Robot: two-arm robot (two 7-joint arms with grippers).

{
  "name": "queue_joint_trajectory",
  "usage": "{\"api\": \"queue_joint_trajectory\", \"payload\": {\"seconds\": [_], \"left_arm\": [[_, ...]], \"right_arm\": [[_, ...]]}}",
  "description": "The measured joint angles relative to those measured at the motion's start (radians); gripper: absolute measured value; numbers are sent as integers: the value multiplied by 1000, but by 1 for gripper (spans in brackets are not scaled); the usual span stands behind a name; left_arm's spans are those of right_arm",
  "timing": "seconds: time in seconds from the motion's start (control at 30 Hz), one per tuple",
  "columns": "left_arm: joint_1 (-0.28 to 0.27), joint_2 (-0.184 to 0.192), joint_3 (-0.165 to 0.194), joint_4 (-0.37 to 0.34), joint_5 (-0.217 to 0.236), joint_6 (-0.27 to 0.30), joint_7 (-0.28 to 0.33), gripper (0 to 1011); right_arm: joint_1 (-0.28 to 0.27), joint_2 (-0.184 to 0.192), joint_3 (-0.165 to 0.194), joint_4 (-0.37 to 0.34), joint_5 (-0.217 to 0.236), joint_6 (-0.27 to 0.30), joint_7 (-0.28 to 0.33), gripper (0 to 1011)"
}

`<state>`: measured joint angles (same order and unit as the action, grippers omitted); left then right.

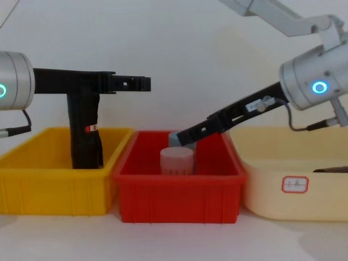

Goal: Pick up the garbage bag with the one hand and transfer it to the other hand.

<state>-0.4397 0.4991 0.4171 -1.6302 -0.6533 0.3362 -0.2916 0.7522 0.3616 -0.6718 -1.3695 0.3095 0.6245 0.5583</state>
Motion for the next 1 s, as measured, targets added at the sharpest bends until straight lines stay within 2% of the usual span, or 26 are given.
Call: {"api": "queue_joint_trajectory", "payload": {"seconds": [0.47, 1.0], "left_arm": [[0, 0, 0, 0, 0, 0, 0, 1002], [0, 0, 0, 0, 0, 0, 0, 1001]], "right_arm": [[20, -46, -32, 69, -24, -30, 15, 1001], [39, -100, -37, 166, -40, -65, 17, 1001]]}}
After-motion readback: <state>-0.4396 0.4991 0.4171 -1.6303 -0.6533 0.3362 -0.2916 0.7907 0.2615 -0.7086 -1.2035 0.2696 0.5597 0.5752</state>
